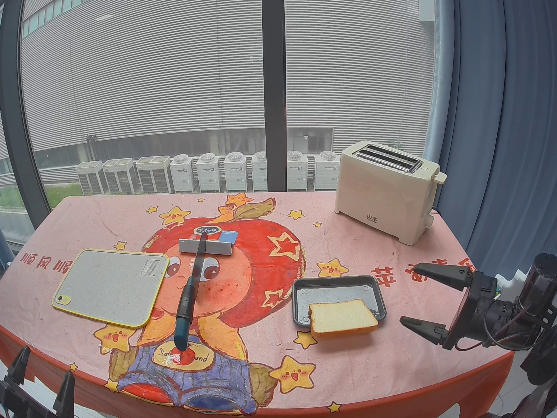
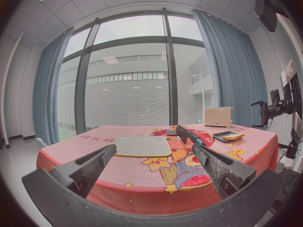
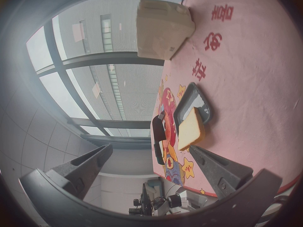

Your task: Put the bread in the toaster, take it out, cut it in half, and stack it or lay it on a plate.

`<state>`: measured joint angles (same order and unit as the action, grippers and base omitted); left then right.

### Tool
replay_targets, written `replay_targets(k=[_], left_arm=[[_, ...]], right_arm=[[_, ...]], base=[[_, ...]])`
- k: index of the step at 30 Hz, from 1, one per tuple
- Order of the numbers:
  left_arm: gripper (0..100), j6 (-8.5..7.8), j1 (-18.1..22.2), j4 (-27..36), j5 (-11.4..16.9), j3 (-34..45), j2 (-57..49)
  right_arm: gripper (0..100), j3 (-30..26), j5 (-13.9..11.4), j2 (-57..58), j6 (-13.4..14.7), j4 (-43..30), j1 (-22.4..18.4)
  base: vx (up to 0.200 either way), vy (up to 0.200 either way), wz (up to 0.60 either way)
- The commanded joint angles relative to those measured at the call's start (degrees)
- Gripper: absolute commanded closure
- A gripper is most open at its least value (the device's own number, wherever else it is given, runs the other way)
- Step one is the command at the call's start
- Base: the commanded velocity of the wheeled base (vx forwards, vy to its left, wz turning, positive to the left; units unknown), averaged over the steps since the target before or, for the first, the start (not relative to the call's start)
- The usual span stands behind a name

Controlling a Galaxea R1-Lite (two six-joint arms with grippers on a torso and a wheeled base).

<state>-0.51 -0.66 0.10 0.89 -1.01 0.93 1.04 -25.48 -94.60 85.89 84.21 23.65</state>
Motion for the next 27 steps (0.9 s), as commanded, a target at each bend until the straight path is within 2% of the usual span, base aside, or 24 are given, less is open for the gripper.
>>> replay_targets(k=[1, 6, 27], left_arm=[[0, -0.02, 0.0, 0.0, 0.0, 0.9, -0.8], [0, -0.02, 0.0, 0.0, 0.0, 0.9, -0.8], [0, -0.02, 0.0, 0.0, 0.0, 0.9, -0.8]], right_arm=[[0, -0.9, -0.1, -6.1, 1.9, 2.4, 2.9], [0, -1.0, 0.0, -10.6, 1.8, 4.6, 5.2], [0, 1.9, 0.2, -16.1, 1.8, 4.6, 5.2]], base=[[0.0, 0.0, 0.0], [0.0, 0.0, 0.0], [0.0, 0.0, 0.0]])
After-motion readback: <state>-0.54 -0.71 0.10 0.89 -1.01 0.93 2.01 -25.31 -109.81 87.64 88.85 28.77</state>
